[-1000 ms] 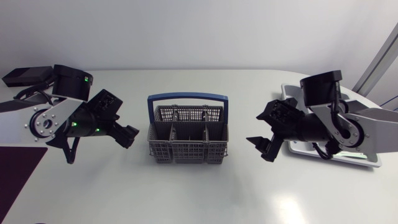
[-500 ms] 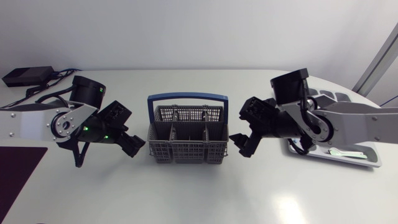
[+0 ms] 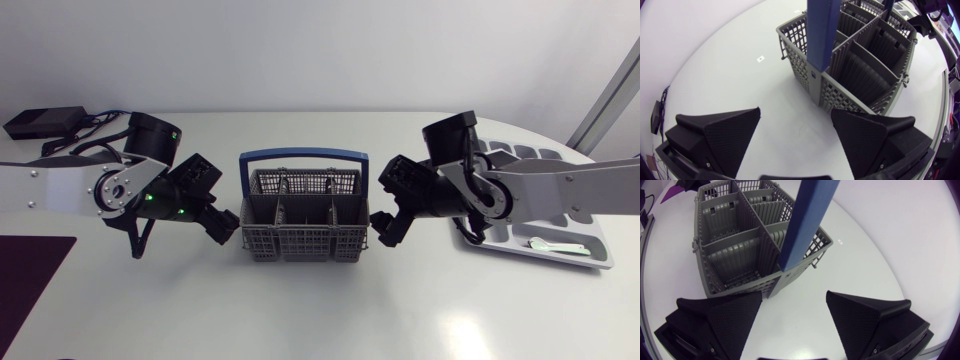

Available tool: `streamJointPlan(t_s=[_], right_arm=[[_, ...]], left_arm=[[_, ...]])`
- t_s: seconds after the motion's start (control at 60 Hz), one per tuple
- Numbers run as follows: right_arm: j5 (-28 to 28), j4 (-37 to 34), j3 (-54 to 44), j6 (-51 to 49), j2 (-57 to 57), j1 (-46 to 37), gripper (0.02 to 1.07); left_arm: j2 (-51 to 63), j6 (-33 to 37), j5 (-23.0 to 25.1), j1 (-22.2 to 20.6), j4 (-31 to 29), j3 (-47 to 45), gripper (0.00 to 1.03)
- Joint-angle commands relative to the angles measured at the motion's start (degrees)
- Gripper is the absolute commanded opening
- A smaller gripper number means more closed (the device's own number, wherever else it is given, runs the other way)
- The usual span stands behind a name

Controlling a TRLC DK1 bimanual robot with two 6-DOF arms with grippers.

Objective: Sort the cutlery from the basket into the organizer compartments.

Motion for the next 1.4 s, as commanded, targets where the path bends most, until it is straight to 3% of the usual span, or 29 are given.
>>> streamJointPlan(t_s=[0.0,0.883,1.383], right_arm=[[0.2,1.1,2.0,1.5,1.1,0.5,0.94],[2.7,2.4,1.7,1.9,0.9,2.1,0.95],[5.4,3.5,-4.1,0.4,-5.2,-4.4,1.02]], left_arm=[[1.0,-1.4,0.8,-0.7,-0.3,1.7,0.98],[2.5,-1.5,0.8,-0.2,-0.6,3.9,0.98],[-3.2,-0.4,2.1,6.6,-0.4,-0.6,0.99]])
